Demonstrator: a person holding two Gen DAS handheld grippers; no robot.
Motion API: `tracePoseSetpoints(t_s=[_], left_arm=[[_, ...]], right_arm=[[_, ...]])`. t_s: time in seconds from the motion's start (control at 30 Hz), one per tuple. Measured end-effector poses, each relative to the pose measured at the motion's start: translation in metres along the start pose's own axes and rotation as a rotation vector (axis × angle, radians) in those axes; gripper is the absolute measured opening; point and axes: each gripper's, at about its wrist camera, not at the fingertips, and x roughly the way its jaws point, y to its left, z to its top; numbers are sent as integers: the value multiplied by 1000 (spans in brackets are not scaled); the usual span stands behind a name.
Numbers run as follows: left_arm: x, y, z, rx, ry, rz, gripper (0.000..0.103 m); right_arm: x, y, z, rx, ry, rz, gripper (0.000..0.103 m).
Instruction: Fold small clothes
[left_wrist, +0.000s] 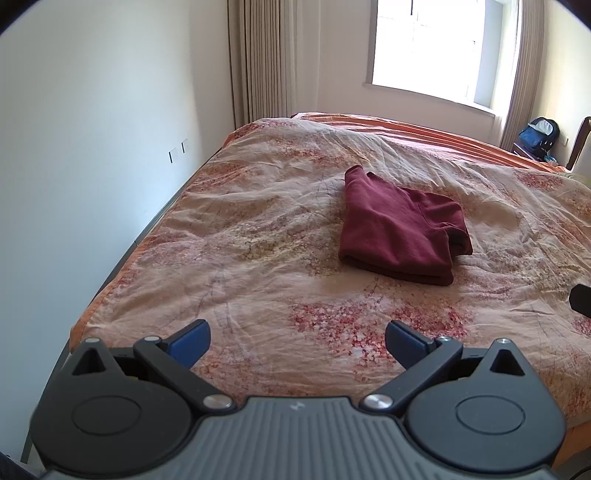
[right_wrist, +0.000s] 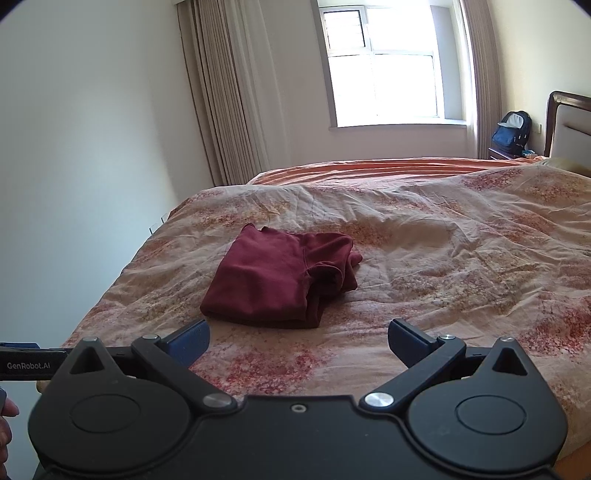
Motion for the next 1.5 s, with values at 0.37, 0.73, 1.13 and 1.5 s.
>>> tracePoseSetpoints(t_s=[0.37,0.73,1.13,1.5], left_arm=[[1,0,1,-1,3,0,103],[4,-2,0,2,8,-1,103],[6,-2,2,1,11,-1,103],[8,-1,3,-1,18,-4,103]], right_arm=[[0,-1,0,0,1,-2,103],[0,-1,0,0,2,-2,103],[1,-3,1,1,5,-2,103],[2,-3,2,0,4,-2,103]])
